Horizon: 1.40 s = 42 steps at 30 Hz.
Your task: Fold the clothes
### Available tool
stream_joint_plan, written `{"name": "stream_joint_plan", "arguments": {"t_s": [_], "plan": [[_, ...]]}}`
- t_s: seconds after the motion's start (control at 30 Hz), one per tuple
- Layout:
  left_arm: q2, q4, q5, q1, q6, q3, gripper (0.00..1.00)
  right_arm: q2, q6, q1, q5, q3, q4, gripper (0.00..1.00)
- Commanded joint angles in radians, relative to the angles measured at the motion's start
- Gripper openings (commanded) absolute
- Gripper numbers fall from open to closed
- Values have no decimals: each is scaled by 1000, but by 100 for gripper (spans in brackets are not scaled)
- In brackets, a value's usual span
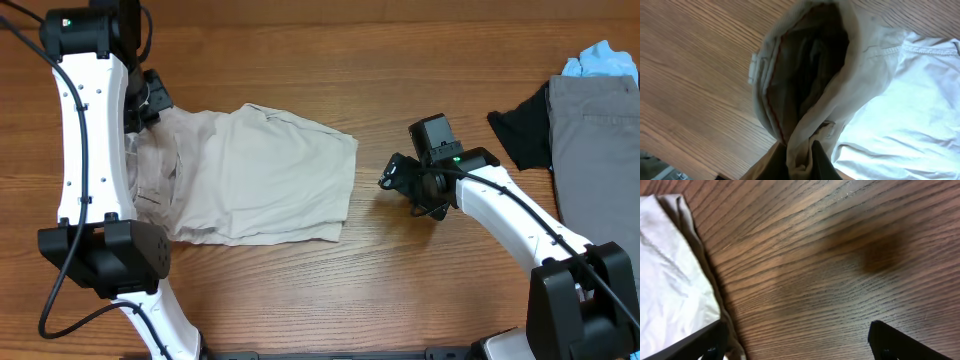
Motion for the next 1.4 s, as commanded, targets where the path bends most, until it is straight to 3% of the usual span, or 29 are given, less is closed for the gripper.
{"name": "stream_joint_plan", "arguments": {"t_s": [0.0,0.3,0.6,0.8,0.97,1.03,1.37], "plan": [[-42,-2,-61,-21,8,37,4,0,1,3,-2,-3,10,94],[-42,-2,-51,-192,7,71,4,0,0,3,-9,-3,21,95],[-37,-2,-82,-412,-77,62,4,1,0,3,-9,-3,20,96],[-37,11,-38,-462,-105,5,4,1,0,3,-21,-3,21,96],[-37,106,67,-477,-105,-79,11,1,0,3,-34,-3,23,96],[-37,151,118,-478,-105,-116,4,2,1,3,-39,-3,24,96],[-37,270,236,-527,-150,-180,5,3,1,3,-39,-3,31,96]]}}
